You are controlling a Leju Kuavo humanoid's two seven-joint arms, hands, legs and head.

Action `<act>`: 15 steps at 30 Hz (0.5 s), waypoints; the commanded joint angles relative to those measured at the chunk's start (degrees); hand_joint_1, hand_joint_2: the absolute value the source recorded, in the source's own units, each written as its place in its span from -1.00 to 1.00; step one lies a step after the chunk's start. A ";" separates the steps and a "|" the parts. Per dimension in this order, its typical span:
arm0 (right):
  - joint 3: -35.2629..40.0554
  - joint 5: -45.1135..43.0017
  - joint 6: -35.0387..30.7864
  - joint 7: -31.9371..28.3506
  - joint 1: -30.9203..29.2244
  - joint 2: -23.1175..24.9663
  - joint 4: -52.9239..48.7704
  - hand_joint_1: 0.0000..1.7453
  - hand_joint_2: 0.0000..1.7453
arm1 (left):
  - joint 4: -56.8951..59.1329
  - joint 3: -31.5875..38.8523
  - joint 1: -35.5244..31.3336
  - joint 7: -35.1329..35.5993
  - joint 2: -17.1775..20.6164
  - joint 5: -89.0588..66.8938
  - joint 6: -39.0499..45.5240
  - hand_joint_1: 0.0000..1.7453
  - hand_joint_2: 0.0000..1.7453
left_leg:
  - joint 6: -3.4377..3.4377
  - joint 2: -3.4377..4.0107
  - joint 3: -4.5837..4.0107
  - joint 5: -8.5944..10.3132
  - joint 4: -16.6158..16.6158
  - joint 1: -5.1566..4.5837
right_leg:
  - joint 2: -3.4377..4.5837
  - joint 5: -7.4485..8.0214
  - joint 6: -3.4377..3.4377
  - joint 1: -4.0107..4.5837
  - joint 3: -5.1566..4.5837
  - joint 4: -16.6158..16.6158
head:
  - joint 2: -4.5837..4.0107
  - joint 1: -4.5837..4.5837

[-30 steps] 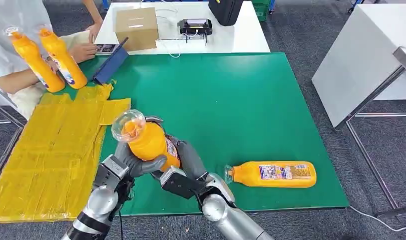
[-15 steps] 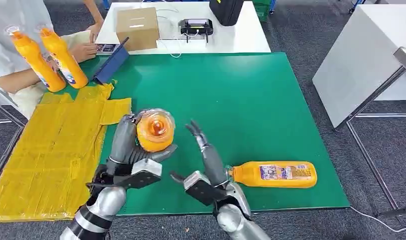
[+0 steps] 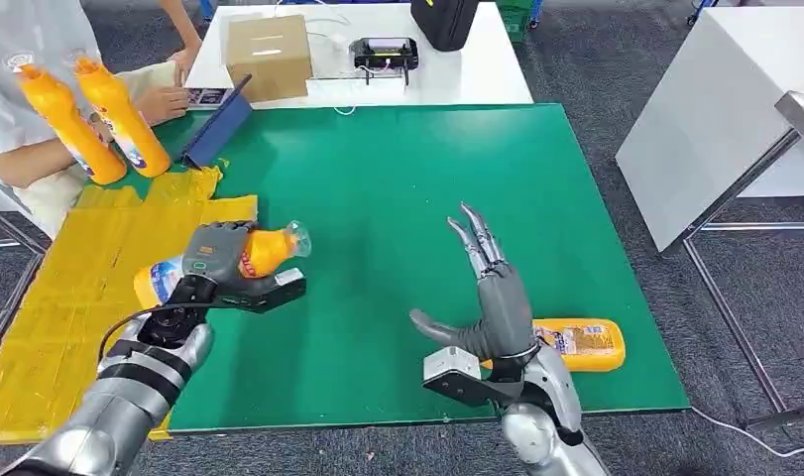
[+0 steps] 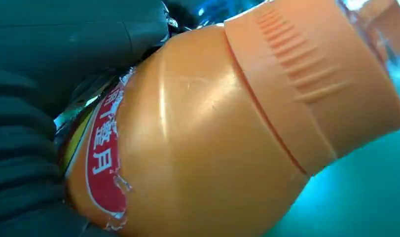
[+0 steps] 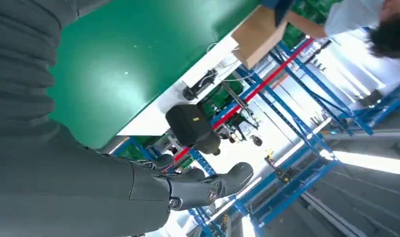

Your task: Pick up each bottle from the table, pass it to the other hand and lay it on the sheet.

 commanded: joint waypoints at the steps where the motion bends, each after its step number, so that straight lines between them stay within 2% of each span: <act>1: 0.17 2.17 2.72 2.51 -3.55 -4.41 4.48 -1.00 1.00 | 23.85 -0.31 -8.89 3.11 1.32 -2.60 -1.70 1.00 1.00 | -0.08 -0.02 0.38 -0.17 0.02 0.12 | 0.31 -0.11 -0.09 0.06 0.43 -0.08 | 0.02 0.04; 5: 1.20 4.69 5.53 5.24 -4.19 -6.28 7.38 -1.00 1.00 | 25.81 0.27 -8.70 5.26 1.24 -3.53 -2.65 1.00 1.00 | -0.13 -0.01 0.53 -0.33 0.12 0.19 | 0.52 -0.22 -0.16 0.10 0.63 -0.04 | 0.00 0.04; 6: 1.64 5.19 6.46 5.66 -4.48 -6.85 8.44 -1.00 1.00 | 26.07 0.21 -8.39 5.94 1.39 -4.04 -2.05 0.56 1.00 | -0.14 -0.06 0.54 -0.32 0.10 0.20 | 0.47 -0.23 -0.17 0.11 0.65 -0.06 | 0.00 0.02; 7: 2.12 5.88 7.36 6.37 -4.72 -7.51 9.20 -1.00 1.00 | 26.21 0.60 -8.10 5.85 1.38 -4.04 -1.24 -0.64 1.00 | -0.13 -0.11 0.49 -0.28 0.07 0.16 | 0.39 -0.20 -0.16 0.07 0.62 -0.07 | 0.00 0.02; 8: 2.96 7.35 8.98 7.61 -5.12 -8.78 10.92 -1.00 1.00 | 26.33 1.34 -7.40 5.10 1.36 -3.63 0.53 -1.00 1.00 | -0.14 -0.04 0.54 -0.28 0.03 0.18 | 0.46 -0.19 -0.17 0.09 0.65 -0.10 | 0.00 0.02; 9: 3.99 8.58 11.29 8.90 -5.41 -10.31 12.44 -1.00 1.00 | 26.15 2.64 -6.68 2.92 1.03 -2.09 2.57 -1.00 1.00 | -0.07 0.00 0.34 -0.15 -0.04 0.09 | 0.31 -0.07 -0.10 0.03 0.44 -0.14 | 0.00 0.02; 11: 4.83 8.93 12.80 9.37 -5.53 -12.94 15.49 -1.00 1.00 | 25.26 4.94 -5.08 -2.48 0.04 1.16 7.44 -1.00 1.00 | -0.14 -0.02 0.68 -0.29 -0.03 0.17 | 0.54 -0.16 -0.17 0.08 0.82 -0.19 | 0.00 0.00; 12: 4.72 8.84 12.70 9.20 -5.36 -13.30 15.70 -1.00 1.00 | 25.26 4.91 -5.04 -2.46 -0.15 1.14 7.45 -1.00 1.00 | -0.04 -0.01 0.37 -0.13 -0.10 0.04 | 0.26 -0.03 -0.06 0.00 0.47 -0.19 | 0.00 0.02; 13: 5.06 10.92 13.04 11.16 -5.34 -14.29 16.35 -1.00 1.00 | 24.14 7.91 -4.33 -6.62 -1.32 5.70 8.80 -1.00 1.00 | -0.06 -0.05 0.42 -0.16 -0.09 0.08 | 0.29 -0.05 -0.08 0.03 0.55 -0.20 | 0.00 0.02; 14: 5.05 11.50 12.97 11.52 -4.98 -15.02 16.38 -1.00 1.00 | 23.63 8.77 -4.22 -7.59 -2.10 7.11 8.39 -1.00 1.00 | -0.08 -0.10 0.51 -0.19 -0.08 0.11 | 0.32 -0.09 -0.10 0.05 0.64 -0.21 | 0.00 0.02; 15: 5.07 12.52 12.75 12.10 -4.66 -15.37 16.18 -1.00 1.00 | 22.85 9.51 -3.95 -8.78 -2.54 8.48 8.01 -1.00 1.00 | -0.03 -0.18 0.20 -0.09 -0.04 0.04 | 0.04 -0.06 -0.04 0.00 0.34 -0.12 | 0.00 0.00</act>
